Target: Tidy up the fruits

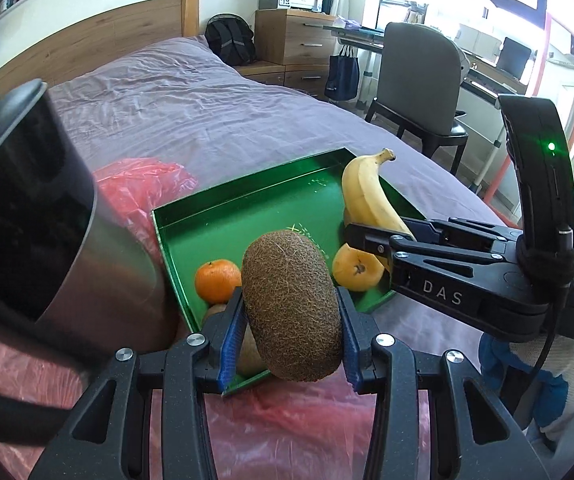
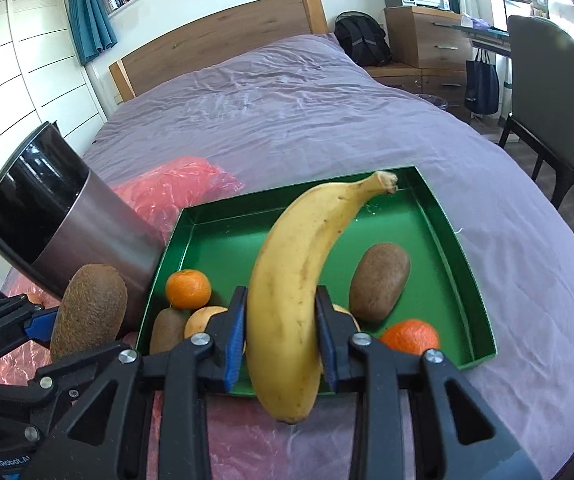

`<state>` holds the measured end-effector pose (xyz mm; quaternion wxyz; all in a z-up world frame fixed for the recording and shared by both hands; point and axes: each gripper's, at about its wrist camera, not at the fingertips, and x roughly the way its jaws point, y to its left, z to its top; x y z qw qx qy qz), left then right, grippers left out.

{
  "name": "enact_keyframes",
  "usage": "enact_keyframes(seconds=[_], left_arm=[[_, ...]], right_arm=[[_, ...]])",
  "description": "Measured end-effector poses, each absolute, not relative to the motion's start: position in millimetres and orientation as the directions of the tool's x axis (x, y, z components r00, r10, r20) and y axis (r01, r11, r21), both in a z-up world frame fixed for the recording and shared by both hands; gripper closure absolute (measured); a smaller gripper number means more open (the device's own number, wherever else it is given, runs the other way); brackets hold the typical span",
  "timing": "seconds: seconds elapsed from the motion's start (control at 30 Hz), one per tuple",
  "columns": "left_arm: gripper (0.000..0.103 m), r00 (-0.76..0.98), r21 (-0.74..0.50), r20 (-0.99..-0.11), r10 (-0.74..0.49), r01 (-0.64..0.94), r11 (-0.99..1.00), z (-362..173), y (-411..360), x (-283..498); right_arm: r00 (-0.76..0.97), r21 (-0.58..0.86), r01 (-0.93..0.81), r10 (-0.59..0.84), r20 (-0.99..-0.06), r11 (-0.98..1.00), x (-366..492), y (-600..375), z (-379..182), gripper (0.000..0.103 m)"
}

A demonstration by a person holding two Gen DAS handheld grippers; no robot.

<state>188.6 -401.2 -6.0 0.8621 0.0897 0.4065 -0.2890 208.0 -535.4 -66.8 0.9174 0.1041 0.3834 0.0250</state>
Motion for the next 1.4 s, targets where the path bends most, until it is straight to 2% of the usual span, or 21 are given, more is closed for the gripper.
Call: enact_keyframes(seconds=[0.57,1.27,1.4], left_arm=[[0.066,0.508,-0.039,-0.778,-0.371,0.549,0.835,-53.2,-427.1,237.1],[0.065,0.483,-0.012,-0.81,-0.333,0.554,0.832,-76.6,-441.3,240.8],[0.062,0.494,0.004,-0.805,-0.329,0.559,0.829,-70.9,-440.3,235.1]], right_arm=[[0.691,0.173,0.01,0.119,-0.713,0.985,268.3,-544.4,-102.5,0.103],[0.691,0.14,0.016,0.09,-0.717,0.99,263.3,-544.5,-110.1,0.103],[0.695,0.14,0.024,0.084,-0.714,0.99,258.3,-543.3,-105.8,0.103]])
